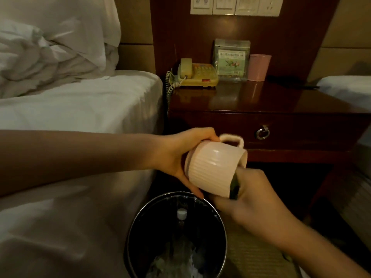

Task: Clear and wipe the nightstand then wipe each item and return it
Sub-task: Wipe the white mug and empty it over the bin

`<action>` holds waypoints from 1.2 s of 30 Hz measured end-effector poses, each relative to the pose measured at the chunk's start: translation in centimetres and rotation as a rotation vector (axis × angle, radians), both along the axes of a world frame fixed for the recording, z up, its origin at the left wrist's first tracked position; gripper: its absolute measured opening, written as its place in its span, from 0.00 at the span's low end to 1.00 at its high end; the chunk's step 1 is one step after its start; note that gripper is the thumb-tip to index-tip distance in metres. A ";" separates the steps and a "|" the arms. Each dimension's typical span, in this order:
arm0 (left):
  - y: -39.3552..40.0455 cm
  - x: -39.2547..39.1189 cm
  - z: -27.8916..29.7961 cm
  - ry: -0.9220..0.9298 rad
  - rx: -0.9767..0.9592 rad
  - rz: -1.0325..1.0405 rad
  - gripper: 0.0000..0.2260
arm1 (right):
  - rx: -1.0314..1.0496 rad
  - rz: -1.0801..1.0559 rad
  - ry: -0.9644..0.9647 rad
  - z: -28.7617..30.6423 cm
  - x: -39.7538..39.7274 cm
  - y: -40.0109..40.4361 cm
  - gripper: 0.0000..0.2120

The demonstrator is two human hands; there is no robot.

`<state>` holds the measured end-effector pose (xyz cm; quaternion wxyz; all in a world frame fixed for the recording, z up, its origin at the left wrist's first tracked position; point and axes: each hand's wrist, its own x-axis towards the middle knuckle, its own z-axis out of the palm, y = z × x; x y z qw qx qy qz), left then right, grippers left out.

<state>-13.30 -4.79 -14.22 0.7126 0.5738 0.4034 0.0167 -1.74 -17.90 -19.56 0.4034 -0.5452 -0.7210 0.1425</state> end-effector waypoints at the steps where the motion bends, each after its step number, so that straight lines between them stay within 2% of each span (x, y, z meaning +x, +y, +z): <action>1: 0.0 -0.2 0.4 0.018 -0.057 -0.066 0.19 | 0.013 0.031 -0.312 0.9 0.3 -0.2 0.24; 2: -0.2 -0.4 0.9 0.009 -0.101 -0.132 0.22 | 0.069 -0.039 -0.592 1.5 0.5 -0.2 0.25; 4: -0.1 -0.8 1.4 -0.032 -0.089 -0.164 0.22 | 0.076 -0.109 -0.897 2.8 0.2 -0.2 0.24; 6: -0.7 -0.4 1.4 -0.082 0.013 -0.100 0.19 | 0.060 -0.134 -0.952 3.8 0.2 0.0 0.22; 8: -0.7 0.0 1.0 -0.167 0.104 -0.017 0.18 | 0.170 -0.189 -0.932 4.3 0.2 0.2 0.23; 10: -0.7 -0.1 1.1 -0.238 0.142 0.064 0.16 | 0.068 -0.167 -0.739 4.7 0.1 1.3 0.21; 14: -0.8 -0.1 1.2 -0.319 0.309 0.203 0.11 | -0.189 -0.078 0.192 5.9 -1.2 2.4 0.19; 15: -0.7 0.0 1.1 -0.353 0.347 0.211 0.12 | -0.213 -0.050 0.379 6.2 -1.5 2.4 0.19; 16: -0.4 0.0 1.0 -0.386 0.371 0.195 0.17 | -0.222 -0.032 0.499 6.4 -1.6 2.3 0.19; 17: -0.2 0.0 0.9 -0.417 0.366 0.163 0.24 | -0.212 -0.029 0.512 6.7 -1.4 2.1 0.18; 18: 0.2 -0.1 0.9 -0.454 0.332 0.093 0.31 | -0.181 -0.044 0.438 6.8 -0.9 1.8 0.17; 21: 1.3 -0.5 1.2 -0.599 0.162 -0.284 0.46 | -0.029 -0.019 0.016 7.4 0.8 0.6 0.16; 24: 2.3 -1.2 2.3 -0.693 -0.059 -0.502 0.44 | 0.181 -0.061 -0.444 7.3 1.9 0.3 0.12; 26: 2.6 -1.5 2.8 -0.720 -0.238 -0.488 0.41 | 0.339 -0.125 -0.807 7.2 1.4 0.5 0.07; 27: 2.6 -1.5 2.9 -0.692 -0.256 -0.439 0.41 | 0.340 -0.152 -0.926 7.3 1.0 0.7 0.08; 29: 2.1 -1.0 3.1 -0.548 -0.150 -0.283 0.42 | 0.349 -0.152 -1.051 7.1 0.9 1.3 0.16; 31: 0.9 -0.2 3.1 -0.373 0.030 -0.088 0.35 | 0.257 -0.158 -1.045 6.7 0.1 1.4 0.13; 33: 0.1 0.3 2.4 -0.284 0.167 0.022 0.23 | 0.090 -0.145 -0.907 5.3 -0.5 1.8 0.20; 35: -0.2 0.5 1.5 -0.267 0.216 0.124 0.17 | -0.112 -0.175 -0.573 4.2 -1.1 2.4 0.27; 36: -0.1 0.5 1.1 -0.281 0.236 0.182 0.14 | -0.149 -0.198 -0.359 4.1 -1.4 2.7 0.29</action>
